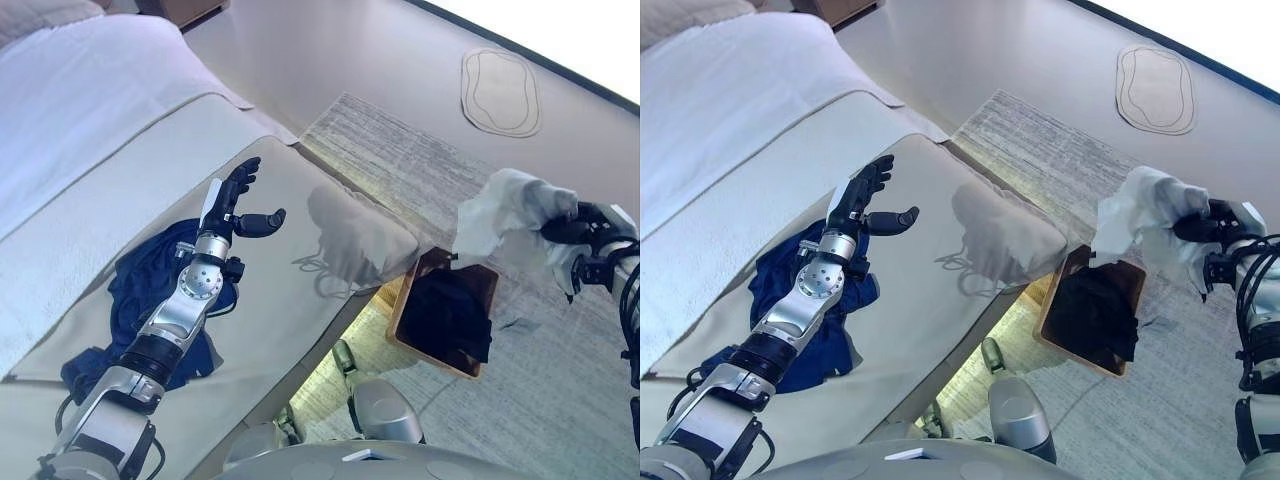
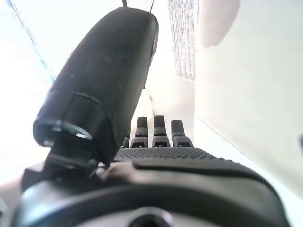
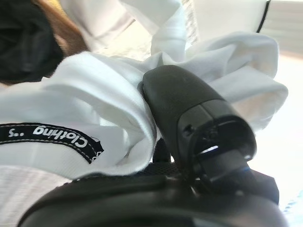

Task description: Pick up the clothes from the bed and place them into the basket

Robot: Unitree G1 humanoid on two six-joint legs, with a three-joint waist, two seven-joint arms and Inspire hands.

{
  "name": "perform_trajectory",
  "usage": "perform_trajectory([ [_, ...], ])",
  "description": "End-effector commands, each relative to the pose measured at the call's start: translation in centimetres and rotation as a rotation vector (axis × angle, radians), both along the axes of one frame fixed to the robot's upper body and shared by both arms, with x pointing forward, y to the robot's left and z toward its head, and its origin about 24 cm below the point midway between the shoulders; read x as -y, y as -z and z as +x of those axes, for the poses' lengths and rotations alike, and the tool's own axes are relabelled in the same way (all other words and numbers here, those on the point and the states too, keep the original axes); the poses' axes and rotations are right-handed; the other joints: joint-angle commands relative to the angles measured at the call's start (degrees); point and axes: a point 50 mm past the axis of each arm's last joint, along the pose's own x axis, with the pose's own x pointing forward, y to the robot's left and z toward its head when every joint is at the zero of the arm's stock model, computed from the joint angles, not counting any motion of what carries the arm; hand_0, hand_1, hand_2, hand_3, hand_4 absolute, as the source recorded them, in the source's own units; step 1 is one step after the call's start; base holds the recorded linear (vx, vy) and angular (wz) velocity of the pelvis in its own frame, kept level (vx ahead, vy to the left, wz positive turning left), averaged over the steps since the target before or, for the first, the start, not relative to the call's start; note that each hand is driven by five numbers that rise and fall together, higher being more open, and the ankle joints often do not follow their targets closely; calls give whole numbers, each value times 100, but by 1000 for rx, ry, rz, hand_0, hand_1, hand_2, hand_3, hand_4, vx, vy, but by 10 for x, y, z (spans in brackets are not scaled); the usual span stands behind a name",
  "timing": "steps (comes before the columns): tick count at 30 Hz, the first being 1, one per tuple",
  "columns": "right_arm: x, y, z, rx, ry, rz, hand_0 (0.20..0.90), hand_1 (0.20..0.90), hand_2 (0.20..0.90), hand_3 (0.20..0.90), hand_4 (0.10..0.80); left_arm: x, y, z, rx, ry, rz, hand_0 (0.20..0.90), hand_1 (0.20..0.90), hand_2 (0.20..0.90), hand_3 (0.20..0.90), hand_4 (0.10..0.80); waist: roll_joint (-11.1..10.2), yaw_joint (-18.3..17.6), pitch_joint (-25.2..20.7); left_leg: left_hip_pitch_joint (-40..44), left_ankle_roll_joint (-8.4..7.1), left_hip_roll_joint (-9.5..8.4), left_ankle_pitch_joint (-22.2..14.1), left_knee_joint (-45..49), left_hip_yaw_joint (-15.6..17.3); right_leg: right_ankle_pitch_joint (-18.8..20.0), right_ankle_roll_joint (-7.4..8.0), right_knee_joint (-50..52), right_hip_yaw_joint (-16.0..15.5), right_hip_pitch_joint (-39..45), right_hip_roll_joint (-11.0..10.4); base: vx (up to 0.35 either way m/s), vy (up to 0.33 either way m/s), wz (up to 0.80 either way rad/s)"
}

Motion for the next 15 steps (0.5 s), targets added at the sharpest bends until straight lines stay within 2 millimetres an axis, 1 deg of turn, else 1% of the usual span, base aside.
perform_trajectory([
  [1, 6, -26, 2, 131, 5, -75, 300, 300, 300, 200, 100, 11, -4, -2, 57, 58, 23, 900, 900, 900, 900, 800, -142, 29, -1146, -344, 100, -5, -881, 945, -2, -359, 263, 280, -377, -82, -47, 26, -55, -13],
  [2, 5, -22, 3, 120, 4, -65, 300, 300, 300, 200, 100, 10, -3, -3, 53, 51, 22, 900, 900, 900, 900, 800, -148, 63, -1139, -329, 88, 10, -899, 982, 85, -344, 280, 282, -557, -92, -108, 34, -62, -10],
  [3, 2, -19, 6, 107, -8, -57, 300, 300, 300, 200, 100, 8, -2, -4, 51, 33, 20, 900, 900, 900, 900, 800, -138, 131, -1101, -272, 80, 43, -944, 1014, 213, -342, 314, 299, -881, -82, -196, 6, -73, -18],
  [4, -3, -16, 11, 99, -23, -50, 300, 300, 300, 200, 100, 4, -1, -6, 54, 12, 21, 900, 900, 900, 900, 800, -156, 260, -1072, -223, 59, 81, -953, 1021, 445, -310, 362, 315, -1425, -95, -364, -38, -88, -44],
  [5, -10, -14, 19, 97, -58, -44, 300, 300, 300, 200, 100, -1, 0, -8, 60, -31, 22, 900, 900, 900, 900, 800, -171, 454, -1043, -145, 37, 143, -959, 1026, 803, -229, 421, 297, -2158, -99, -583, -25, -64, -94],
  [6, -17, -14, 28, 97, -84, -38, 300, 300, 300, 200, 100, -7, 0, -11, 67, -66, 23, 900, 900, 900, 900, 800, -115, 668, -1027, -39, 8, 221, -1062, 999, 1015, -238, 523, 272, -2743, -13, -702, -90, -57, -197],
  [7, -23, -17, 39, 98, -91, -27, 300, 300, 300, 200, 100, -13, -3, -14, 81, -89, 24, 900, 900, 900, 900, 800, -101, 914, -1000, 2, 11, 260, -1020, 945, 1285, -184, 542, 280, -3281, 5, -815, -84, -30, -255],
  [8, -25, -19, 45, 98, -91, -23, 300, 300, 300, 200, 100, -16, -5, -14, 87, -100, 24, 900, 900, 900, 900, 800, -84, 1035, -987, 8, 23, 273, -985, 909, 1369, -185, 541, 329, -3478, 3, -856, -110, -42, -231],
  [9, -24, -20, 47, 99, -86, -19, 300, 300, 300, 200, 100, -17, -6, -14, 89, -103, 25, 900, 900, 900, 900, 800, -78, 1065, -981, 5, 27, 269, -978, 902, 1369, -191, 534, 326, -3483, -3, -850, -12, -33, -140],
  [10, -22, -20, 48, 93, -63, -3, 300, 300, 300, 200, 100, -20, -7, -14, 80, -102, 23, 900, 900, 900, 900, 800, -63, 1117, -982, -31, 32, 257, -965, 918, 1279, -210, 504, 297, -3384, -10, -803, 28, -38, -66],
  [12, -19, -17, 48, 71, -51, -4, 300, 300, 300, 200, 100, -26, -7, -14, 64, -100, 9, 900, 900, 900, 900, 800, -59, 1166, -1008, -105, 18, 282, -893, 939, 1200, -268, 450, 322, -3343, 20, -774, 36, -39, -39],
  [13, -17, -13, 44, 61, -36, -5, 300, 300, 300, 200, 100, -25, -9, -13, 64, -88, 7, 900, 900, 900, 900, 800, -15, 1131, -1041, -183, 15, 295, -798, 864, 987, -390, 405, 384, -3040, 65, -719, 46, -22, -8],
  [14, -15, -10, 41, 56, -21, -7, 300, 300, 300, 200, 100, -22, -11, -11, 63, -74, 8, 900, 900, 900, 900, 800, 22, 1057, -1050, -230, 35, 285, -750, 805, 762, -505, 386, 512, -2672, 57, -687, -4, -52, 18],
  [15, -12, -2, 34, 47, 15, -12, 300, 300, 300, 200, 100, -17, -15, -6, 63, -41, 11, 900, 900, 900, 900, 800, 37, 916, -1043, -355, 89, 262, -559, 725, 503, -597, 330, 765, -2126, -44, -686, -4, -69, 46],
])
